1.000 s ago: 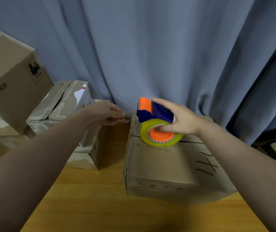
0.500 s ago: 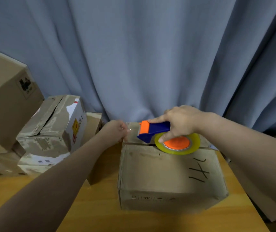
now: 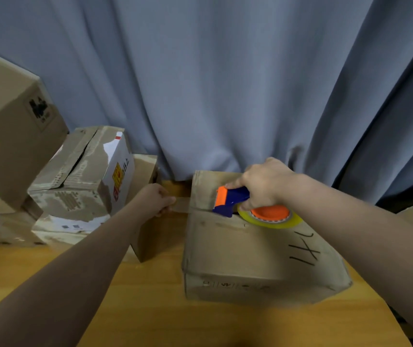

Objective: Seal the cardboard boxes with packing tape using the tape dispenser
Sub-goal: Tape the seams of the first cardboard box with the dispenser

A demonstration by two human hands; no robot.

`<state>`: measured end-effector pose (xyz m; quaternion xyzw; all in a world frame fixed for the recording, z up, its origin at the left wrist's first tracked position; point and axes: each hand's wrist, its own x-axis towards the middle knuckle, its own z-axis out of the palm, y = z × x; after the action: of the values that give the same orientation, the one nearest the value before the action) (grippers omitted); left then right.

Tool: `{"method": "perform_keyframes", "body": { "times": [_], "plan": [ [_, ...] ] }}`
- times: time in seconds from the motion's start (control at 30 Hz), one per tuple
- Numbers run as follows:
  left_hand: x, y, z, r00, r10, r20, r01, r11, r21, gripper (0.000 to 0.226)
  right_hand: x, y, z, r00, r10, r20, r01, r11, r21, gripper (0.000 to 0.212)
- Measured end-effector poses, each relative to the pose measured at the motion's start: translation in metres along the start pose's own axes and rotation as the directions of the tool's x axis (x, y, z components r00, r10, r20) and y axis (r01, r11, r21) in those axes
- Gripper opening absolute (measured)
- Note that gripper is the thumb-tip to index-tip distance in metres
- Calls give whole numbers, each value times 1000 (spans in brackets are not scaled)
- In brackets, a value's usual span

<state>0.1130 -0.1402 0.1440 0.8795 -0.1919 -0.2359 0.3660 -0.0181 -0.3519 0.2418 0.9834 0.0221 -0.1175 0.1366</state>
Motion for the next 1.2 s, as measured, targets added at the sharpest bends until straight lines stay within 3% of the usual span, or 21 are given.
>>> {"method": "perform_keyframes", "body": {
  "times": [0.2, 0.53, 0.7, 0.87, 0.93, 1.03, 1.1, 1.13, 1.2],
  "plan": [
    [7, -11, 3, 999, -15, -34, 15, 1000, -2, 20, 6, -4, 3, 1000, 8, -3, -8, 1000, 9, 53],
    [16, -27, 38, 993, -75, -89, 91, 978, 186, 22, 23, -21, 8, 1000, -15, 27, 18, 995, -98, 27],
    [16, -36, 55, 973, -228, -43, 219, 964, -153, 39, 25, -21, 9, 999, -8, 41, 11, 998, -68, 33],
    [12, -31, 64, 982, -167, -89, 163, 985, -49, 37, 30, -22, 11, 1000, -3, 31, 4, 998, -55, 37],
    [11, -29, 72, 985, -164, -49, 160, 984, -84, 37, 30, -22, 11, 1000, 1, 27, 1, 998, -61, 36],
    [5, -36, 83, 955, -286, 75, 296, 928, -226, 64, 31, -24, 13, 1000, 6, 12, -5, 997, -74, 32],
    [-2, -39, 82, 941, -340, 2, 337, 933, -125, 72, 32, -25, 15, 1000, 13, 2, -13, 997, -81, 29],
    [-4, -36, 79, 948, -315, -56, 306, 943, -129, 68, 32, -25, 15, 1000, 15, 1, -15, 997, -79, 29],
    [-8, -21, 73, 978, -206, -41, 173, 902, -396, 58, 32, -24, 15, 1000, 18, 6, -18, 997, -69, 33]
  ]
}}
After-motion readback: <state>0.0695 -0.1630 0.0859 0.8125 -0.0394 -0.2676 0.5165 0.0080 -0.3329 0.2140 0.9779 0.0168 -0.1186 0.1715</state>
